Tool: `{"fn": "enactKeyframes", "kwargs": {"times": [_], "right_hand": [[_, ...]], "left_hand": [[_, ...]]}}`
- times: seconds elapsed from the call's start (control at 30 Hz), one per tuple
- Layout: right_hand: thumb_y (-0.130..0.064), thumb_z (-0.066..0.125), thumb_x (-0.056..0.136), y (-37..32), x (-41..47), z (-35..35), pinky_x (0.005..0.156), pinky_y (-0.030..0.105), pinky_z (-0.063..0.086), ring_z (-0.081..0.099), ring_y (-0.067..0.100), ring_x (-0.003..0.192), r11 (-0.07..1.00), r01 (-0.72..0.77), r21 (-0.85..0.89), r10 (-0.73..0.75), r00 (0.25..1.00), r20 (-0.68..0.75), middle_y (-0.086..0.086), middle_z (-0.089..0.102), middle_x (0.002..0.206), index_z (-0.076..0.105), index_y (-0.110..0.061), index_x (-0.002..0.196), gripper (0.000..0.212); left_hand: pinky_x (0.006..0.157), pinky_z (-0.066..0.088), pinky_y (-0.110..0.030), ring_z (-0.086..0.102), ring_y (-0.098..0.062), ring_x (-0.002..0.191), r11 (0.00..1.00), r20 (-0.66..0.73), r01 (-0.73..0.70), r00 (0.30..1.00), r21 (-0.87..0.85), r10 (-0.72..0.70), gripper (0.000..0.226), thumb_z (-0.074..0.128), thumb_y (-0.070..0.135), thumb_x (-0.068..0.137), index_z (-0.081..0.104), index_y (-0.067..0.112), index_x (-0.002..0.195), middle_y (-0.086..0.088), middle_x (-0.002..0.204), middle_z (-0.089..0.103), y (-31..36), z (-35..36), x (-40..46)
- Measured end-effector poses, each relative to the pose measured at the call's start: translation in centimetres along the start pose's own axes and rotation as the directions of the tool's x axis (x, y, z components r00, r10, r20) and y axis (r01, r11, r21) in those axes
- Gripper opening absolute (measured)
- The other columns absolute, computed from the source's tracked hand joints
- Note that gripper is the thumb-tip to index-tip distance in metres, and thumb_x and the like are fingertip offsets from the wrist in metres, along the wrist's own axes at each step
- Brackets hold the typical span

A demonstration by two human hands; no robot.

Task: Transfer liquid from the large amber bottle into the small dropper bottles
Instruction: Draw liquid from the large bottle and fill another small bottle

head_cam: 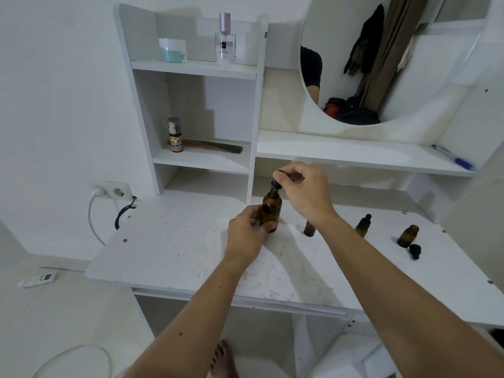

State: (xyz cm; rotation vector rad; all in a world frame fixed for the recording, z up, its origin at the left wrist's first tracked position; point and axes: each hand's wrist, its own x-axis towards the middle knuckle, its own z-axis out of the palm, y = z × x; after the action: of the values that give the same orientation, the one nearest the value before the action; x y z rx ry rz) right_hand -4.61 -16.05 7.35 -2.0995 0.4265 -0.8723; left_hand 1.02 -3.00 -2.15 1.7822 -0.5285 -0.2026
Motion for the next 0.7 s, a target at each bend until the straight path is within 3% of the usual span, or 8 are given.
{"fn": "enactKeyframes", "kwargs": {"times": [0.2, 0.43, 0.57, 0.7], "right_hand": [[-0.021, 0.078, 0.095, -1.4, 0.1, -1.1, 0.085, 0.011, 0.055, 0.073, 0.001, 0.091, 0.993, 0.034, 0.109, -0.032, 0.999, -0.023, -0.008, 0.079, 0.096, 0.080, -0.015, 0.102, 0.009], [-0.024, 0.082, 0.093, -3.8, 0.1, -5.8, 0.090, 0.017, 0.059, 0.076, 0.005, 0.093, 0.954, 0.058, 0.293, 0.002, 0.980, -0.201, -0.005, 0.080, 0.097, 0.079, -0.015, 0.105, 0.016], [-0.026, 0.081, 0.093, -3.2, -0.7, -10.1, 0.091, 0.018, 0.058, 0.076, 0.006, 0.095, 0.953, 0.062, 0.297, 0.020, 0.964, -0.266, -0.006, 0.080, 0.099, 0.079, -0.019, 0.106, 0.014], [-0.019, 0.080, 0.094, -0.9, -2.3, -14.6, 0.084, 0.014, 0.056, 0.076, 0.000, 0.086, 0.948, 0.063, 0.311, 0.045, 0.944, -0.327, -0.008, 0.080, 0.091, 0.078, -0.019, 0.098, 0.005]], "left_hand": [[0.105, 0.056, -0.038, 0.069, -0.018, 0.111, 1.000, -0.007, 0.006, 1.000, 0.019, -0.006, 0.049, 0.083, 0.017, 0.087, 0.065, 0.016, 0.133, -0.002, 0.121, 0.074, 0.3, -0.1, -0.3], [0.107, 0.053, -0.035, 0.065, -0.018, 0.120, 0.997, -0.030, 0.016, 0.999, 0.077, -0.013, 0.059, 0.086, 0.025, 0.085, 0.061, 0.017, 0.137, 0.000, 0.129, 0.071, 0.6, -0.1, -1.2], [0.110, 0.048, -0.035, 0.061, -0.019, 0.128, 0.996, -0.123, 0.049, 0.992, 0.071, -0.040, 0.077, 0.088, 0.027, 0.082, 0.049, 0.014, 0.147, -0.004, 0.142, 0.063, 1.1, 0.2, -3.1], [0.109, 0.046, -0.034, 0.060, -0.020, 0.129, 0.995, -0.259, 0.104, 0.960, -0.006, -0.102, 0.075, 0.088, 0.024, 0.083, 0.048, 0.014, 0.146, -0.006, 0.143, 0.062, 2.5, 1.7, -6.4]]}}
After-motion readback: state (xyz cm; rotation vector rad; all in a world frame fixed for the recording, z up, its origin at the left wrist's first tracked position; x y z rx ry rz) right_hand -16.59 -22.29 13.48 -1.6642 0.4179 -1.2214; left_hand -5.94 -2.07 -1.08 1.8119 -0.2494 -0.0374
